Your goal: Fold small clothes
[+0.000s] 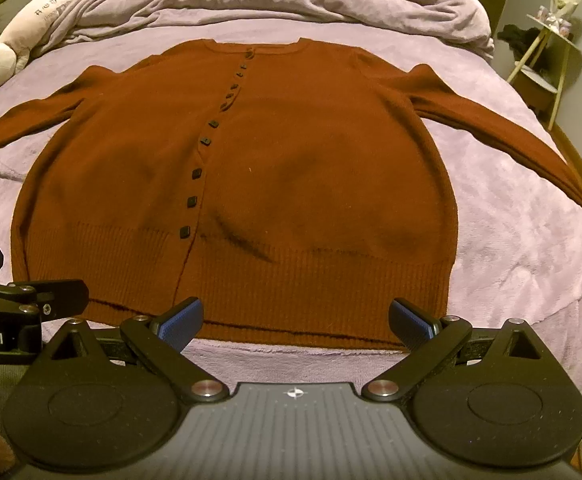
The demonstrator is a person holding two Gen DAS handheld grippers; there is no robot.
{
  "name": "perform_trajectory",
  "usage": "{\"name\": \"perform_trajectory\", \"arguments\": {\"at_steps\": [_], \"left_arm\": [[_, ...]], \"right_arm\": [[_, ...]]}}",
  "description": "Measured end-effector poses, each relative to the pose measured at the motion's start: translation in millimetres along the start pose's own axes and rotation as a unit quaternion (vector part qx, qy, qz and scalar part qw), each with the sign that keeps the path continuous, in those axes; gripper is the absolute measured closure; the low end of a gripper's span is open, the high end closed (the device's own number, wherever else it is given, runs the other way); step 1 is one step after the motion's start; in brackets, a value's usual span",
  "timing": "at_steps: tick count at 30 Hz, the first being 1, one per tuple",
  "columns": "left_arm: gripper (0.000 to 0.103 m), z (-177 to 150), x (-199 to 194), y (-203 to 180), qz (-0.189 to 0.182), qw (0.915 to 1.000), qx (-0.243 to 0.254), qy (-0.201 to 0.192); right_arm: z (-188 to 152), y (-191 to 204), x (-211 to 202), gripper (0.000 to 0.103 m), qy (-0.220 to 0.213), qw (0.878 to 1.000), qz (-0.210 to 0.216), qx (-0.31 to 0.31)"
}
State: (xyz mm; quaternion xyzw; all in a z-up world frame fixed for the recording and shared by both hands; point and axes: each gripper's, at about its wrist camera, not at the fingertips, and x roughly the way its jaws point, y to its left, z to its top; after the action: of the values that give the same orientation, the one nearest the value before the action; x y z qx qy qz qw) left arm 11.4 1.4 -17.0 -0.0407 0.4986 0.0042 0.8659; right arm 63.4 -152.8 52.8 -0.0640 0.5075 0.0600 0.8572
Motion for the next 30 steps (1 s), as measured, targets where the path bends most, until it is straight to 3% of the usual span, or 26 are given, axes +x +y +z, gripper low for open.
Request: {"name": "perform_trajectory", "arguments": {"at_steps": [20, 26, 30], "left_arm": [[0.0, 6, 19, -1, -0.001, 0.9996, 0.0, 0.027], [0.0, 12, 28, -1, -0.005, 0.9993, 0.004, 0.036], [0.0, 30, 31, 1, 0.008, 0.9998, 0.004, 0.016]], "right_arm": [[-2, -12, 17, 0.004, 0.019, 0.999, 0.031, 0.023], [-5, -28, 28, 0.004, 0.028, 0.994, 0.088, 0.063], [6, -69, 29, 0.004, -0.012, 0.985, 0.123, 0.121]]}}
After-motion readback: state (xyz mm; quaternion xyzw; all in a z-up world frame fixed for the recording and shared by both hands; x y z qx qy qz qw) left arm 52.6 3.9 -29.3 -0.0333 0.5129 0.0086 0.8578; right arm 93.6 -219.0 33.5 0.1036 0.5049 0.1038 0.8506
